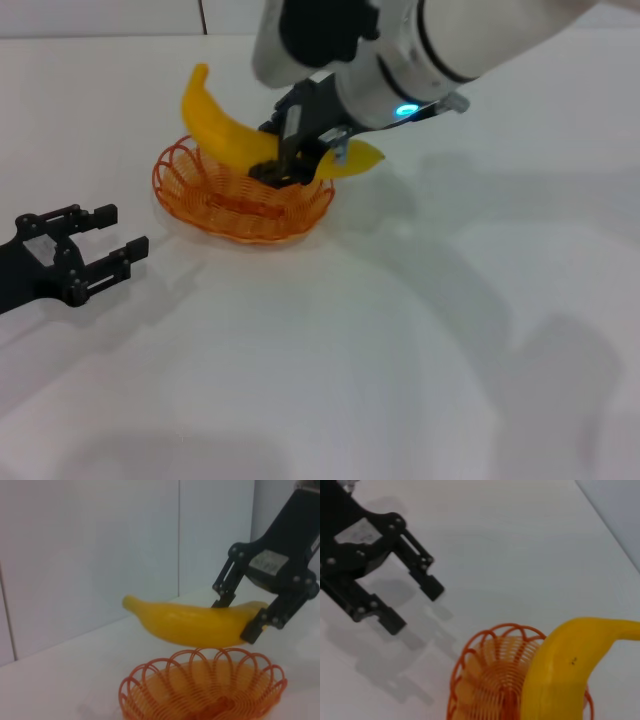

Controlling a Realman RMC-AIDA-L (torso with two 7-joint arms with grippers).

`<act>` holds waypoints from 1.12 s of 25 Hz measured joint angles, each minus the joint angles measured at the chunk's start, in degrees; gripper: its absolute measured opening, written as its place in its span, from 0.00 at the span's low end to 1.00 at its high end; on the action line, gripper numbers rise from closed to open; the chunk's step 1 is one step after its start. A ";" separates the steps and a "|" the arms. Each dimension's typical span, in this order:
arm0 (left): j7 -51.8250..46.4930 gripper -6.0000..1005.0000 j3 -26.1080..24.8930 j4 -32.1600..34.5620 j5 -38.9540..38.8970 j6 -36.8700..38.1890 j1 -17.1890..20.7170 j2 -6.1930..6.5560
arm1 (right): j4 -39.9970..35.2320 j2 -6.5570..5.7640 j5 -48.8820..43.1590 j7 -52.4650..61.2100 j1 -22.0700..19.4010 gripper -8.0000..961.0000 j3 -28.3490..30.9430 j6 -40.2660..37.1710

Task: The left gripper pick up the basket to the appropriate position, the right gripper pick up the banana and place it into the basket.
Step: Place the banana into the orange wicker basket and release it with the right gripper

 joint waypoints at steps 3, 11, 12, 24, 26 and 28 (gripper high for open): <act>0.00 0.58 0.00 -0.02 0.02 0.00 -0.05 -0.02 | 0.34 0.01 1.15 0.19 0.09 0.49 -2.74 2.37; 0.00 0.58 0.00 -0.02 0.02 0.00 -0.34 -0.07 | 0.93 0.10 2.28 0.05 0.01 0.49 -3.10 3.69; 0.00 0.58 0.00 -0.03 0.02 0.00 -0.34 -0.07 | 0.94 0.10 2.79 -0.13 -0.05 0.49 -3.11 3.91; 0.03 0.58 -0.07 -0.13 -0.22 0.00 0.62 -0.08 | -2.02 -0.43 7.77 -3.37 -3.87 0.80 -0.99 2.29; 0.05 0.58 -0.10 -0.13 -0.25 0.00 0.66 -0.08 | -3.62 -0.50 10.04 -7.01 -6.53 0.83 2.62 -0.37; 0.06 0.58 -0.07 -0.13 -0.30 0.00 0.66 -0.08 | -4.42 -0.50 12.39 -10.78 -8.89 0.83 6.35 -2.94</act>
